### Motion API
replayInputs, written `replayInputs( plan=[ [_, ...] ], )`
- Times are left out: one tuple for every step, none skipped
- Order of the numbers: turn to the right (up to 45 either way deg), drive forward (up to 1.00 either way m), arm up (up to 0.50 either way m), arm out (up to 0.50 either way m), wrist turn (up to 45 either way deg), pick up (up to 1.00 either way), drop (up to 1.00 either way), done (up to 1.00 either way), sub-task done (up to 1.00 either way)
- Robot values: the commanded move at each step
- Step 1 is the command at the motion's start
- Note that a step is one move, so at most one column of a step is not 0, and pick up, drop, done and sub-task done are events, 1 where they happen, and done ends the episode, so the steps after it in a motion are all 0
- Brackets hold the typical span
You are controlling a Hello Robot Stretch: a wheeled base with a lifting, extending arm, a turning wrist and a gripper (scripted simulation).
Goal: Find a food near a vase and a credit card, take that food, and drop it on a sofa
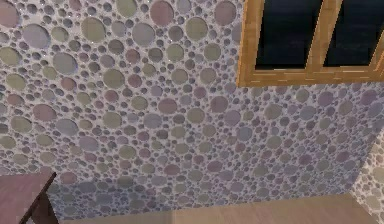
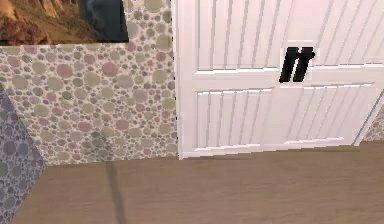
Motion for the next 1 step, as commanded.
replayInputs(
  plan=[
    [3.0, 0.00, 0.00, 0.00, 0.0, 0.00, 0.00, 0.00, 0.00]
  ],
)
